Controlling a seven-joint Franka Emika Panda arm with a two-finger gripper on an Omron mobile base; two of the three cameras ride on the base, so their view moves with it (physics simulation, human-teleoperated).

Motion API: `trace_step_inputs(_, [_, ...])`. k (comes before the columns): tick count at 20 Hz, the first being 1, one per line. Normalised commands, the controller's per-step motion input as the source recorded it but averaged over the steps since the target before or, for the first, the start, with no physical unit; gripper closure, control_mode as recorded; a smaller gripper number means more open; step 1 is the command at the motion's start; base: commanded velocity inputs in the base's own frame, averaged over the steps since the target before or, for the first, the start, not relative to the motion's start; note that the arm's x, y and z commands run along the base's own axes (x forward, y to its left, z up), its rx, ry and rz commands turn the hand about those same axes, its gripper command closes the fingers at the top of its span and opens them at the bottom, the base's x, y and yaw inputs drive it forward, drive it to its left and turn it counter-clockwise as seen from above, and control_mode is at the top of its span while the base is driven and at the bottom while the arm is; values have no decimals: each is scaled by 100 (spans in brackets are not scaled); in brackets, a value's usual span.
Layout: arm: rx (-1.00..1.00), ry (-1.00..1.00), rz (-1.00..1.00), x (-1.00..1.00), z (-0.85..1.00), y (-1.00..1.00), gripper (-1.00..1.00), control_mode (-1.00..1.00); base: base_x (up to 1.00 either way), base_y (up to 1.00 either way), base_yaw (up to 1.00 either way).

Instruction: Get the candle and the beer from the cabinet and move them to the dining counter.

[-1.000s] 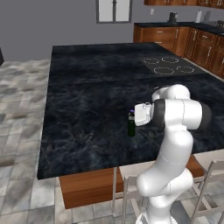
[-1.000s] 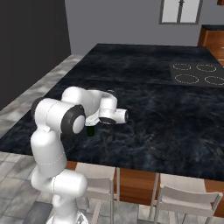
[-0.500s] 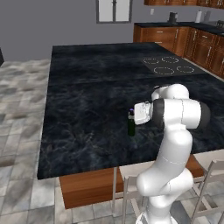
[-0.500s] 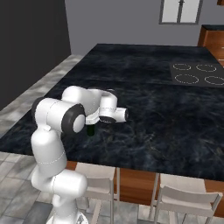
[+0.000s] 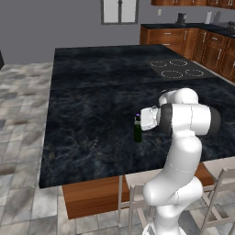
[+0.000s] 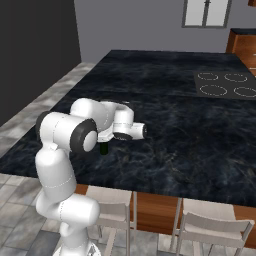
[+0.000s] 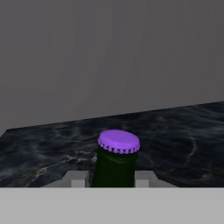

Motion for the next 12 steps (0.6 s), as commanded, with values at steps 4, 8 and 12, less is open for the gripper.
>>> trace_step_inputs(4, [0, -2, 0, 0, 0, 0, 100, -100, 0, 0, 0])
trace_step_inputs(8, [0, -7, 0, -3, 0, 0, 100, -100, 0, 0, 0])
trace_step_inputs(12, [0, -10, 0, -5, 0, 0, 100, -100, 0, 0, 0])
